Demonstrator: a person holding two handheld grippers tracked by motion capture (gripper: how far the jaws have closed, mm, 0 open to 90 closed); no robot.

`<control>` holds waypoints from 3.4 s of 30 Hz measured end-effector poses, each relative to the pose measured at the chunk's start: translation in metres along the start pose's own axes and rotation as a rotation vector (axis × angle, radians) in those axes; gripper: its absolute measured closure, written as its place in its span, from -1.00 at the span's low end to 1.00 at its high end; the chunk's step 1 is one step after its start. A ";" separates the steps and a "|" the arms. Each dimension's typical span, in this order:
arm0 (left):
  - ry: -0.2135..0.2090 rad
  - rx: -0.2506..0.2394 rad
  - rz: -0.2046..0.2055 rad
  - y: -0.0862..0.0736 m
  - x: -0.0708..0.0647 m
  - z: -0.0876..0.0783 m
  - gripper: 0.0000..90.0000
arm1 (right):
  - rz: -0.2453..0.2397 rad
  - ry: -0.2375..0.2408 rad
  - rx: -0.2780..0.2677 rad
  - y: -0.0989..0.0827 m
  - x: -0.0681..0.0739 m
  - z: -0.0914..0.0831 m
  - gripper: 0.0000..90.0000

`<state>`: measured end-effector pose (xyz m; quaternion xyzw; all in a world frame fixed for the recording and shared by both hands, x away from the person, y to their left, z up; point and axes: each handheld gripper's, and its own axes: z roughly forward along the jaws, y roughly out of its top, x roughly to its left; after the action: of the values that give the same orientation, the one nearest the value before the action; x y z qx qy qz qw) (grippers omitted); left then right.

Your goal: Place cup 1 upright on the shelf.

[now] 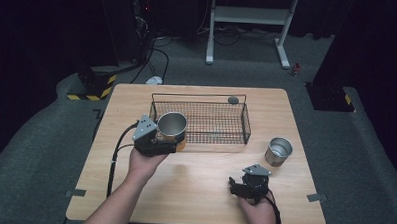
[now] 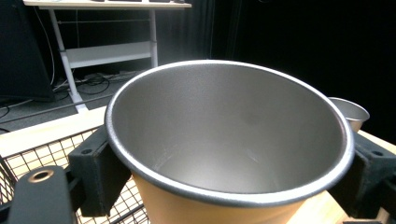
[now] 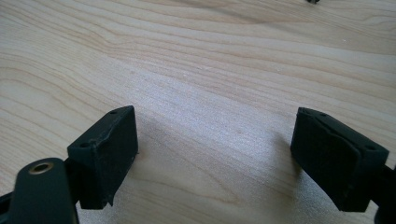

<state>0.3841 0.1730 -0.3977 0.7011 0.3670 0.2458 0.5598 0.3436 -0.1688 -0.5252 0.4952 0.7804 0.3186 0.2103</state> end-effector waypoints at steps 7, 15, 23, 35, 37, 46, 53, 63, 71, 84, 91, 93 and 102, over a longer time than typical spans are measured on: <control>0.006 0.000 0.001 0.005 0.001 0.003 -0.69 | 0.000 0.000 0.000 0.000 0.000 0.000 -0.67; 0.010 0.000 -0.003 0.009 0.002 0.007 -0.69 | 0.000 0.000 0.000 0.000 0.000 0.000 -0.67; 0.016 -0.006 0.000 0.015 0.001 0.009 -0.69 | -0.006 0.002 -0.001 0.000 0.000 0.000 -0.67; 0.021 -0.003 0.005 0.021 0.004 0.022 -0.69 | -0.008 0.001 -0.002 0.000 0.000 0.000 -0.67; 0.021 -0.005 -0.005 0.021 0.005 0.025 -0.69 | -0.006 0.002 -0.002 0.000 0.000 0.000 -0.67; 0.036 0.006 -0.022 0.026 0.014 0.035 -0.69 | 0.000 0.005 -0.001 0.000 0.000 0.000 -0.67; 0.052 0.014 -0.022 0.031 0.021 0.043 -0.69 | -0.007 0.005 -0.003 0.000 0.000 0.000 -0.67; 0.067 0.018 -0.029 0.036 0.026 0.053 -0.69 | -0.009 0.005 -0.003 0.000 0.000 0.000 -0.67; 0.076 0.040 -0.027 0.037 0.029 0.064 -0.69 | -0.007 0.004 -0.004 0.000 0.000 0.000 -0.67; 0.099 0.068 -0.061 0.030 0.043 0.085 -0.69 | -0.009 0.004 -0.005 -0.001 0.000 0.000 -0.67; 0.109 0.087 -0.078 0.025 0.047 0.099 -0.69 | -0.009 0.003 -0.004 -0.001 0.000 -0.001 -0.67; 0.108 0.091 -0.080 0.025 0.047 0.102 -0.69 | -0.009 0.004 -0.004 -0.001 0.000 -0.001 -0.67; 0.122 0.150 -0.078 0.013 0.049 0.122 -0.69 | -0.005 0.005 -0.003 -0.001 0.001 -0.001 -0.67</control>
<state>0.5090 0.1364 -0.4187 0.7099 0.4451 0.2378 0.4914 0.3417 -0.1687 -0.5253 0.4924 0.7816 0.3202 0.2098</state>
